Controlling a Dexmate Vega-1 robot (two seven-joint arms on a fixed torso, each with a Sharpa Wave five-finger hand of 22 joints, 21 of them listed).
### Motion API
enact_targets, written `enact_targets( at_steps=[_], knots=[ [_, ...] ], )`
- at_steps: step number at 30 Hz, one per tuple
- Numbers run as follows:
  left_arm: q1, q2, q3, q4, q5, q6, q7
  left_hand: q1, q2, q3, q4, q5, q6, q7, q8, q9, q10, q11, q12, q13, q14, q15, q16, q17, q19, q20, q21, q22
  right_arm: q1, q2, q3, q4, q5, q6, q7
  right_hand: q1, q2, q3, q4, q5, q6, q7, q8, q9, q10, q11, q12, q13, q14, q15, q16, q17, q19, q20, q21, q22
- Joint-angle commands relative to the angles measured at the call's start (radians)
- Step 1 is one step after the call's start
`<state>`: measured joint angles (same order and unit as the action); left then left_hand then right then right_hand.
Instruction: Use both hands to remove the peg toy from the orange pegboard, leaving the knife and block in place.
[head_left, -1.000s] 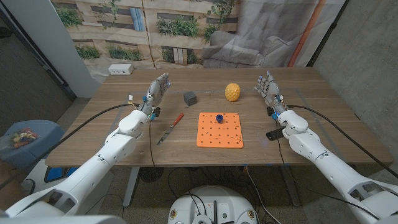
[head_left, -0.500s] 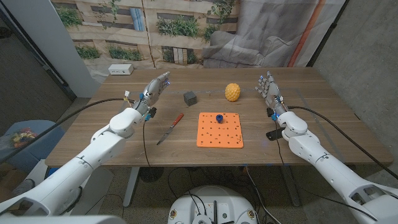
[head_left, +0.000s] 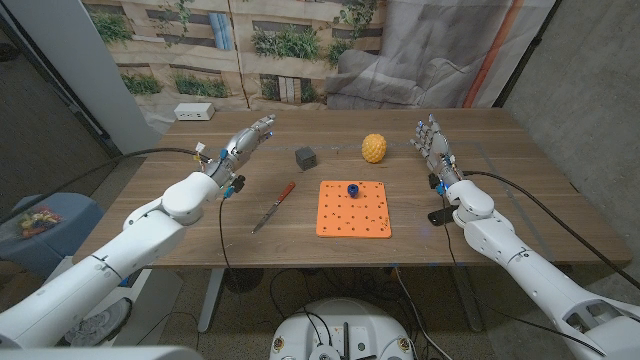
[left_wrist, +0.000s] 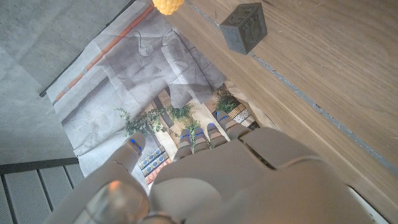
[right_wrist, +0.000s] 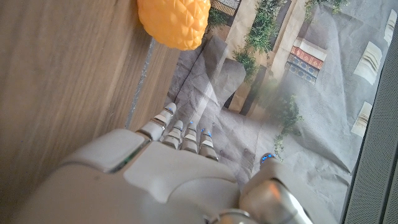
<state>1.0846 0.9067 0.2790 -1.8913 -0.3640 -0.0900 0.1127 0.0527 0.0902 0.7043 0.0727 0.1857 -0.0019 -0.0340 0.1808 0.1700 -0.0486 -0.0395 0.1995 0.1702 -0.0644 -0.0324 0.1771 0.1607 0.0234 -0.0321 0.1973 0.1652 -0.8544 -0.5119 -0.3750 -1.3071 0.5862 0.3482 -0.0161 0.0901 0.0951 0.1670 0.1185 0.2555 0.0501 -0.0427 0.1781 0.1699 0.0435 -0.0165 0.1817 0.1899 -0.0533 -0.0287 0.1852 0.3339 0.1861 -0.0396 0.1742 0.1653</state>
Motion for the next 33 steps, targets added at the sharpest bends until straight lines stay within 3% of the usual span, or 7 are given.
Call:
enact_targets(
  at_steps=[1, 13, 21, 29, 33],
  knots=[
    [0.074, 0.114, -0.037, -0.144, 0.103, 0.097, 0.012, 0.009, 0.079, 0.003, -0.007, 0.0, 0.001, -0.005, -0.002, 0.002, 0.0, -0.007, -0.003, 0.001, 0.003, -0.023, -0.001, 0.005, 0.003, -0.086, -0.002, 0.005, -0.015, 0.006, -0.001, -0.005, -0.007, 0.019, -0.009, -0.01, 0.001, 0.007, 0.0, 0.007, 0.006, 0.003, 0.006, 0.003, 0.008, -0.003, 0.01, 0.001, -0.002, -0.012, 0.007, -0.002, -0.002, -0.009, 0.007, 0.002],
    [0.098, 0.201, -0.03, -0.233, 0.265, 0.156, 0.005, -0.001, 0.081, 0.004, 0.003, -0.001, 0.013, -0.011, 0.002, 0.002, 0.016, -0.019, -0.002, 0.001, 0.01, -0.037, 0.002, 0.009, -0.004, -0.107, -0.006, 0.005, -0.015, 0.012, 0.003, 0.011, -0.007, 0.051, 0.001, -0.011, 0.003, 0.009, -0.001, 0.009, 0.009, 0.003, 0.006, 0.003, 0.011, -0.001, 0.011, 0.0, 0.001, -0.011, 0.009, -0.009, -0.002, -0.011, 0.008, 0.002],
    [0.121, 0.218, -0.035, -0.27, 0.321, 0.187, 0.004, -0.009, 0.08, 0.002, 0.012, -0.001, 0.012, -0.017, 0.0, 0.002, 0.016, -0.025, -0.004, 0.001, 0.008, -0.045, 0.002, 0.011, -0.009, -0.12, -0.008, 0.005, -0.01, 0.014, 0.005, 0.026, 0.002, 0.062, 0.021, -0.012, 0.004, 0.01, -0.001, 0.011, 0.009, 0.002, 0.006, 0.003, 0.011, -0.002, 0.011, -0.001, -0.001, -0.013, 0.009, -0.013, -0.005, -0.013, 0.008, 0.001],
    [0.088, 0.239, 0.008, -0.262, 0.402, 0.157, -0.056, -0.015, 0.081, 0.002, 0.02, -0.001, 0.01, -0.026, -0.001, 0.002, 0.017, -0.027, -0.006, 0.001, 0.009, -0.054, 0.002, 0.012, -0.011, -0.13, -0.008, 0.005, -0.004, 0.019, 0.002, 0.036, -0.002, 0.06, 0.017, -0.013, 0.005, 0.01, -0.001, 0.012, 0.01, 0.002, 0.006, 0.003, 0.011, -0.002, 0.011, -0.001, 0.001, -0.014, 0.01, -0.017, -0.009, -0.015, 0.007, 0.001],
    [0.059, 0.238, 0.039, -0.249, 0.45, 0.136, -0.085, -0.034, 0.072, -0.011, 0.041, -0.003, 0.016, -0.032, 0.002, 0.003, 0.024, -0.035, -0.005, 0.002, 0.012, -0.059, 0.005, 0.016, -0.013, -0.139, -0.008, 0.006, 0.0, 0.02, -0.003, 0.038, -0.002, 0.051, 0.02, -0.014, 0.005, 0.01, -0.001, 0.013, 0.01, 0.002, 0.006, 0.003, 0.013, -0.001, 0.011, -0.002, 0.0, -0.016, 0.01, -0.019, -0.012, -0.017, 0.007, 0.001]
  ],
)
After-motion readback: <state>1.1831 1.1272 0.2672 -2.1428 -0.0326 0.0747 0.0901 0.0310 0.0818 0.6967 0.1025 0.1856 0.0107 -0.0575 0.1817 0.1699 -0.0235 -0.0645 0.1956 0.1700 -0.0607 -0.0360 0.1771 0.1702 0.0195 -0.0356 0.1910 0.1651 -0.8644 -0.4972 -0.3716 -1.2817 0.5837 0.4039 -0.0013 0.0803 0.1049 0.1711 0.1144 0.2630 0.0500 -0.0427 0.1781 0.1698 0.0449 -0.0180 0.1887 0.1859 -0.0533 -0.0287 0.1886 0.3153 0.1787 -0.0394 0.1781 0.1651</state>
